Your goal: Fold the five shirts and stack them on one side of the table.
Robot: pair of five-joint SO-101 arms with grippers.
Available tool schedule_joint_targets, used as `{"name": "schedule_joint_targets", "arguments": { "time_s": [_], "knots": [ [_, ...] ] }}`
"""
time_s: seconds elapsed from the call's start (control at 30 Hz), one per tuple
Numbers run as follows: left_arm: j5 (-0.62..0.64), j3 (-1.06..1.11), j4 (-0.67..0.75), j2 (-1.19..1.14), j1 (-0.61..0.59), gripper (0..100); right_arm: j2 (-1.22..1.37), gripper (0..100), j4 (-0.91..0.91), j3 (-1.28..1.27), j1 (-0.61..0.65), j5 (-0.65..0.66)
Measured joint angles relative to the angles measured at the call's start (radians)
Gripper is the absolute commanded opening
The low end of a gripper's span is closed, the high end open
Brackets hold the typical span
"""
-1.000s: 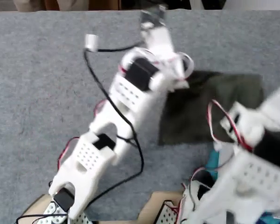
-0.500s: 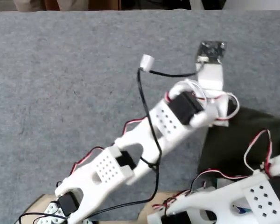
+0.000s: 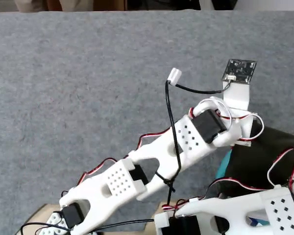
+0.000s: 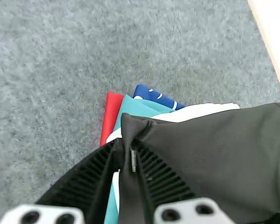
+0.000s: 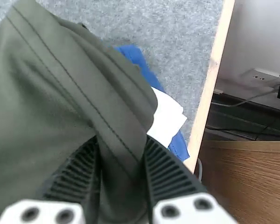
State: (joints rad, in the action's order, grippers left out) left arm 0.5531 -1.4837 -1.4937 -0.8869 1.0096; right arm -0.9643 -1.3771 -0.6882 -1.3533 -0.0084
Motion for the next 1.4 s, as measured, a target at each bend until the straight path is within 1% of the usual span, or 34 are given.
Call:
{"name": "schedule_joint_targets", "arguments": {
  "time_s": [0.07,0.17,0.3,0.37,0.5,0.6,0.7,0.8,0.93,1.1,1.2,1.23,1.3,1.4],
  "knots": [
    [0.0,0.0,0.002,-0.008,0.0,8,0.0,7.6,0.0,0.0,0.0,0.017],
    [0.0,0.0,-0.002,-0.009,-0.002,17,0.0,21.8,0.0,-0.008,-0.002,0.055],
    [0.0,0.0,-0.026,-0.008,-0.005,19,0.0,38.6,0.003,-0.037,-0.003,0.063],
    [-0.002,0.0,-0.028,-0.008,-0.005,19,0.0,43.0,0.006,-0.038,-0.003,0.066],
    [0.0,0.0,-0.028,-0.008,-0.005,18,0.0,43.5,0.006,-0.038,-0.003,0.066],
    [0.005,0.0,-0.028,-0.008,-0.014,16,0.0,40.8,0.006,-0.038,-0.003,0.066],
    [0.005,-0.009,-0.031,-0.008,-0.048,12,0.0,31.5,0.006,-0.032,-0.003,0.066],
    [0.005,-0.058,-0.077,-0.008,-0.083,12,0.0,21.3,-0.005,0.005,-0.003,0.066],
    [0.002,-0.129,-0.149,-0.008,-0.109,11,0.0,12.3,-0.092,0.098,-0.003,0.109],
    [-0.069,-0.146,-0.226,-0.008,-0.157,10,-0.002,3.7,-0.212,0.218,-0.003,0.118],
    [-0.104,-0.146,-0.253,-0.008,-0.222,2,-0.003,1.9,-0.265,0.262,0.064,0.118],
    [-0.115,-0.146,-0.255,-0.008,-0.255,2,-0.003,1.9,-0.279,0.264,0.104,0.118],
    [-0.149,-0.147,-0.255,-0.008,-0.325,2,-0.003,1.8,-0.304,0.264,0.203,0.118],
    [-0.23,-0.147,-0.256,-0.008,-0.44,2,-0.003,1.5,-0.315,0.264,0.402,0.118]
  ]
}}
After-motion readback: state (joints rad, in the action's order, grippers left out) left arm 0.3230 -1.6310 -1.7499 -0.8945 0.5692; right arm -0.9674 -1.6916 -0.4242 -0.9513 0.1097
